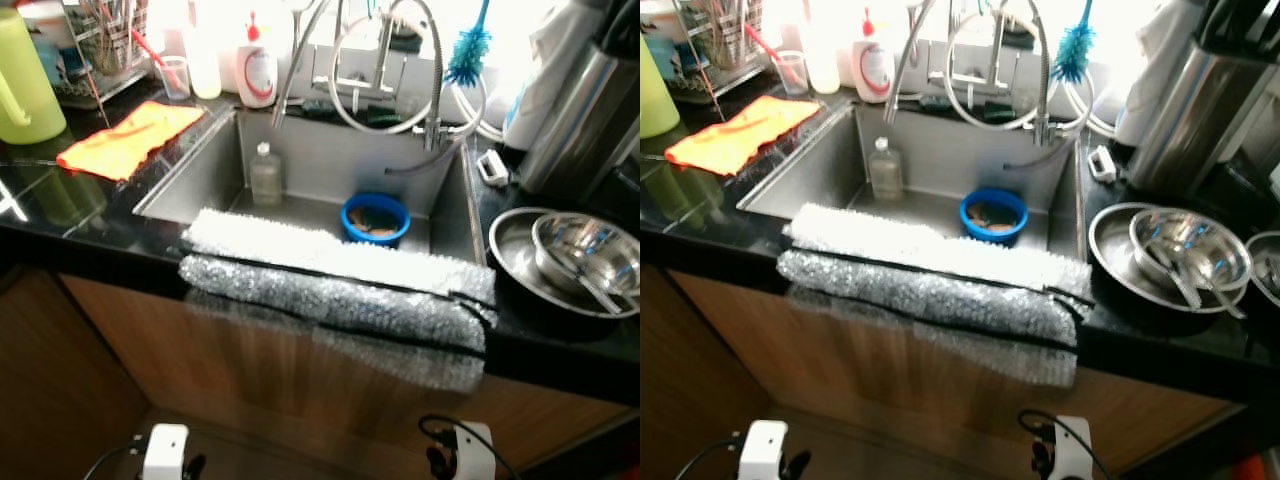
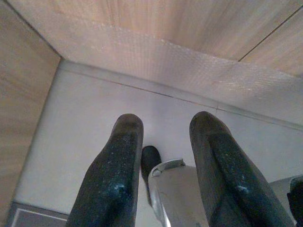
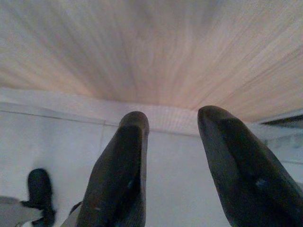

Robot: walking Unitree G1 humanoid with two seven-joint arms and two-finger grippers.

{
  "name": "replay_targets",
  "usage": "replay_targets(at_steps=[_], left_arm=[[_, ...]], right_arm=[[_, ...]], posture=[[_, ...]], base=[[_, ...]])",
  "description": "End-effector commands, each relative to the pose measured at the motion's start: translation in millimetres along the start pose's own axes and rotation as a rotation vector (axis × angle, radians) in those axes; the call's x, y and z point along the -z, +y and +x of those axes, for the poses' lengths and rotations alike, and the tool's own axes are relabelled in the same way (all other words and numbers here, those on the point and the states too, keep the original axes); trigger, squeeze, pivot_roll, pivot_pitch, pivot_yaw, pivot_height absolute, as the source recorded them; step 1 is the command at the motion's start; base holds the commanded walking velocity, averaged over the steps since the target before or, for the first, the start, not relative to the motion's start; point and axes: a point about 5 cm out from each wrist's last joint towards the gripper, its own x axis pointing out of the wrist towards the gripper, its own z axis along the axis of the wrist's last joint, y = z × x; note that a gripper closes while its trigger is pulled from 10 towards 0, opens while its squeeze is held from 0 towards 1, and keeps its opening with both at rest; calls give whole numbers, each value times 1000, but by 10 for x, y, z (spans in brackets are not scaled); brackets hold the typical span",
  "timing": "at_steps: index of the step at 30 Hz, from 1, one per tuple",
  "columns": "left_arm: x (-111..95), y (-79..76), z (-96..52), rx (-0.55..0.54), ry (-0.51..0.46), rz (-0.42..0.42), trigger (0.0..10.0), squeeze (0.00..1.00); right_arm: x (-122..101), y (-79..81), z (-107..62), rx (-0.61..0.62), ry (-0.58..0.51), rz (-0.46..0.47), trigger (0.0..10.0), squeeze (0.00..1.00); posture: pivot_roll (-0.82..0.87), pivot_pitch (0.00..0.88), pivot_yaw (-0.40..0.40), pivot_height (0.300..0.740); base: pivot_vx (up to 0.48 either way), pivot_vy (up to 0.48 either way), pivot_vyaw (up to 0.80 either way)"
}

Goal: Kitchen organization

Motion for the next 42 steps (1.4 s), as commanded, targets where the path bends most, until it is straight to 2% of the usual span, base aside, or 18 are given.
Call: replay_targets(at_steps=[1, 9, 10, 11, 12, 16, 20, 23, 24, 25, 26, 30, 33, 37, 42], left_arm=[[19, 75, -31, -30, -13, 15, 10000, 0], [-5, 94, -57, -74, -77, 23, 10000, 0], [-43, 134, -79, -73, -120, 29, 10000, 0], [-143, 236, -159, -70, -229, 55, 10000, 0], [-184, 264, -192, -69, -266, 64, 10000, 0], [-282, 284, -235, -68, -321, 76, 10000, 0], [-203, 222, -191, -33, -271, 107, 10000, 0], [-161, 163, -155, -14, -232, 95, 10000, 0], [-134, 101, -133, 5, -199, 87, 10000, 0], [-134, 101, -133, 5, -199, 87, 10000, 0], [-114, 64, -106, 11, -165, 68, 10000, 0], [-46, 24, -35, -1, -64, 25, 10000, 0], [22, -15, -3, 13, 30, 30, 10000, 0], [48, 19, -2, -8, 63, 13, 10000, 0], [87, 46, -7, -28, 95, -23, 10000, 0]], right_arm=[[-76, -3, 10, 13, -52, 10, 10000, 0], [-200, -206, -148, 57, -275, -81, 10000, 0], [-228, -218, -184, 60, -311, -89, 10000, 0], [-281, -250, -276, 80, -377, -96, 10000, 0], [-306, -261, -333, 91, -406, -106, 10000, 0], [-284, -248, -426, 107, -433, -84, 10000, 0], [-103, -193, -404, 92, -355, -71, 10000, 0], [-15, -227, -348, 135, -270, -42, 10000, 0], [47, -252, -307, 154, -174, 15, 10000, 0], [47, -252, -307, 154, -174, 15, 10000, 0], [58, -265, -258, 162, -119, 52, 10000, 0], [34, -284, -127, 148, -40, 148, 10000, 0], [119, -281, -95, 136, 63, 120, 10000, 0], [187, -269, -104, 121, 115, 87, 10000, 0], [294, -239, -125, 105, 158, 109, 10000, 0]], posture=[[-57, 0, -94, 740], [-64, 0, -79, 740], [-69, 0, -76, 740], [-70, 0, -75, 740], [-71, 0, -70, 740], [-73, 0, -70, 740], [-75, 0, -65, 740], [-80, 0, -63, 740], [-77, 0, -67, 740], [-77, 0, -67, 740], [-83, 0, -69, 740], [-85, 0, -79, 740], [-66, 0, -87, 740], [-63, 0, -89, 740], [-66, 0, -84, 740]], base=[[0, 0, 0], [0, 0, 0], [0, 0, 0], [0, 0, 0], [0, 0, 0], [0, 0, 0], [0, 0, 0], [0, 0, 0], [0, 0, 0], [0, 0, 0], [0, 0, 0], [0, 0, 0], [0, 0, 0], [0, 0, 0], [0, 0, 0]])
